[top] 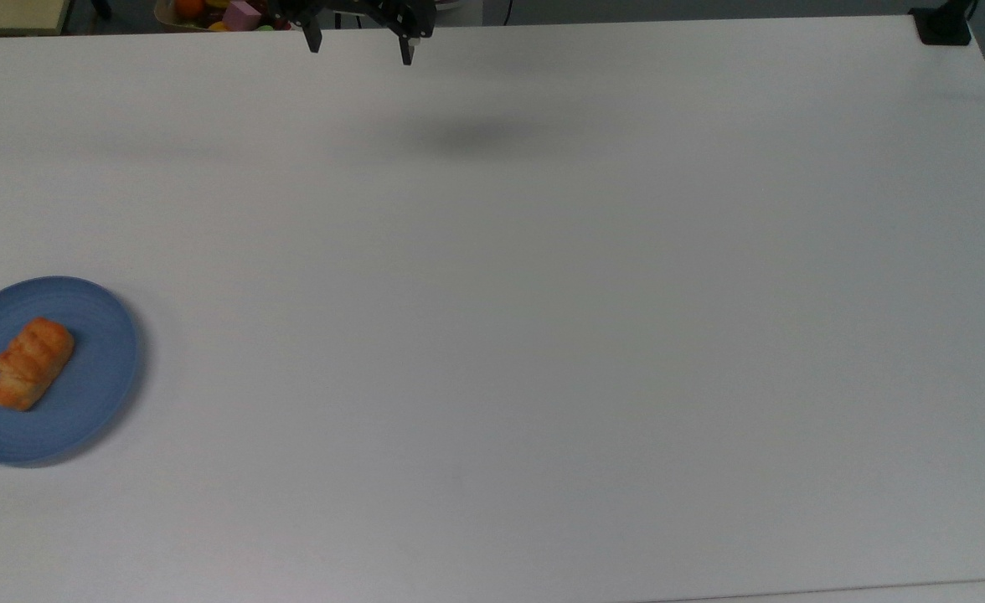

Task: Put the bread on the table
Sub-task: 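Move the gripper over the orange bread roll on the blue plate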

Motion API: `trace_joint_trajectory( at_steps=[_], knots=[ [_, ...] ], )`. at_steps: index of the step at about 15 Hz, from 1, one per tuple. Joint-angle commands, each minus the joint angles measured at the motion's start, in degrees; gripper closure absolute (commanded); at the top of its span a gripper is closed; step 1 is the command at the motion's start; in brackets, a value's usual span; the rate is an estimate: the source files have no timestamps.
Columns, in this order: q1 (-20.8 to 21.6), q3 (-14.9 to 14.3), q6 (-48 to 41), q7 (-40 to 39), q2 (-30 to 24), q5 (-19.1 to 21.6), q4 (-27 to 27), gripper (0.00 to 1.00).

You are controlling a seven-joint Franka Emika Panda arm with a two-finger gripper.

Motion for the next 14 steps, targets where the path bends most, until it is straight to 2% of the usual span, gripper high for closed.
trace_joint_trajectory(
  at_steps=[1, 3, 6, 10, 14],
  knots=[
    [2.4, -3.9, 0.1, -0.1, 0.6, -0.3, 1.7, 0.0],
    [2.4, -4.0, 0.1, -0.2, 3.0, -0.3, 4.5, 0.0],
    [2.3, -6.7, 0.0, -5.4, 7.3, 0.1, 9.7, 0.0],
    [0.1, -10.4, 2.0, -8.1, 18.8, 1.5, 19.7, 0.0],
    [-4.4, -14.1, 17.2, -8.5, 28.3, 7.9, 24.0, 0.0]
  ],
)
